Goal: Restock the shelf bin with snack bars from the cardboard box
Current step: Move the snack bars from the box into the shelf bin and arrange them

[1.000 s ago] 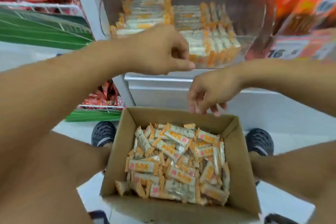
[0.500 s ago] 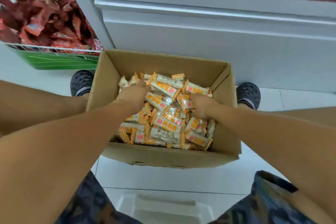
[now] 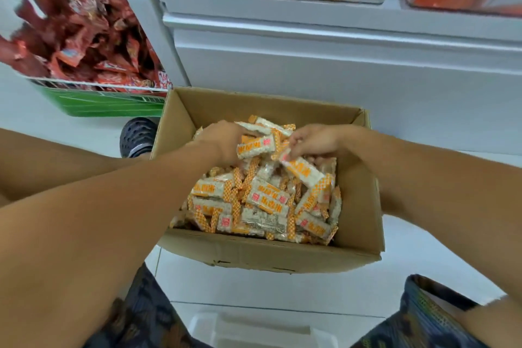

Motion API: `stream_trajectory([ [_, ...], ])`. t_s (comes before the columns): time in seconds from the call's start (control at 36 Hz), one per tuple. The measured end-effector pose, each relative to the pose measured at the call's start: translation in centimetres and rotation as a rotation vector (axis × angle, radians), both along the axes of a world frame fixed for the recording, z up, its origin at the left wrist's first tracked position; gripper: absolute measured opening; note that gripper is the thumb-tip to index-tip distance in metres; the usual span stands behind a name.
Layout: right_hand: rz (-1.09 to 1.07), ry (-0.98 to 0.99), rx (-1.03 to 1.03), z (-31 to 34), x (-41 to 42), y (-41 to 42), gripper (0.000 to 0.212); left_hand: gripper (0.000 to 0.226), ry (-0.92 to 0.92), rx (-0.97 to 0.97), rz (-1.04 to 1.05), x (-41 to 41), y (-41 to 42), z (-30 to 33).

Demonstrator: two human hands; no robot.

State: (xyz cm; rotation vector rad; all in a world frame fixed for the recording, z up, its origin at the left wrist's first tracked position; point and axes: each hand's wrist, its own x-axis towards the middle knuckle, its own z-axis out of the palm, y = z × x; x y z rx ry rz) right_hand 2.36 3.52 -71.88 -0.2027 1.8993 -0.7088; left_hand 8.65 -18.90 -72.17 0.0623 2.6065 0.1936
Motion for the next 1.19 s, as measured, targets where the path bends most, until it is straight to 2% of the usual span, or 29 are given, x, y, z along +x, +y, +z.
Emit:
stream_trajectory([
  [0.08,-0.365,-0.280,-0.292,3.6,-0.1,1.2,0.016,0.046,0.073,0.024,0.038,-0.3,-1.3,1.4],
  [0.14,-0.532,-0.439,-0.498,6.0,-0.1,1.5,0.016,0.048,0.120,0.096,0.063,-0.6,-1.9,2.4],
  [0.25,-0.707,-0.395,-0.670,10.9,-0.5,0.9,0.016,0.048,0.231,0.277,0.086,-1.3,-1.9,6.7],
  [0.36,-0.777,-0.223,-0.730,15.7,-1.4,-0.1,0.006,0.044,0.407,0.502,0.094,-1.6,-2.4,12.5],
  [0.5,-0.524,0.076,-0.538,22.0,-2.0,-0.3,0.009,0.041,0.589,0.588,0.101,-2.6,-3.7,20.8],
  [0.56,-0.474,0.039,-0.608,24.8,-2.0,-0.4,0.012,0.044,0.689,0.627,0.111,-3.6,-4.0,23.5],
  [0.61,-0.420,-0.002,-0.677,27.1,-2.4,-0.7,0.037,0.050,0.756,0.661,0.062,-4.6,-4.3,25.7],
  [0.67,-0.401,-0.002,-0.746,28.7,-3.2,-1.2,0.049,0.062,0.806,0.630,-0.014,-5.7,-4.3,27.8],
  [0.69,-0.404,0.011,-0.782,29.3,-3.6,-1.6,0.047,0.066,0.821,0.636,-0.043,-6.4,-4.3,28.8],
  [0.78,-0.424,0.149,-0.815,30.7,-5.8,-3.0,0.033,0.058,0.845,0.732,-0.092,-8.6,-5.0,30.9],
  [0.86,-0.424,0.244,-0.812,31.4,-8.6,-3.7,0.045,0.057,0.888,0.736,-0.060,-10.5,-6.1,31.0],
  [0.92,-0.336,0.298,-0.761,31.5,-10.2,-4.0,0.063,0.058,0.879,0.728,-0.034,-11.3,-6.6,30.3],
  [0.94,-0.270,0.328,-0.730,31.4,-10.7,-4.2,0.065,0.059,0.864,0.705,-0.034,-11.7,-6.8,29.9],
  [1.06,-0.132,0.485,-0.633,30.7,-12.7,-5.5,0.032,0.065,0.751,0.670,0.005,-12.8,-7.6,29.4],
  [1.14,-0.063,0.671,-0.479,30.4,-13.8,-6.0,0.025,0.065,0.577,0.683,0.049,-13.2,-8.5,29.4],
  [1.19,-0.048,0.666,-0.438,30.3,-14.2,-6.1,0.028,0.057,0.480,0.682,0.066,-13.3,-9.2,29.6],
])
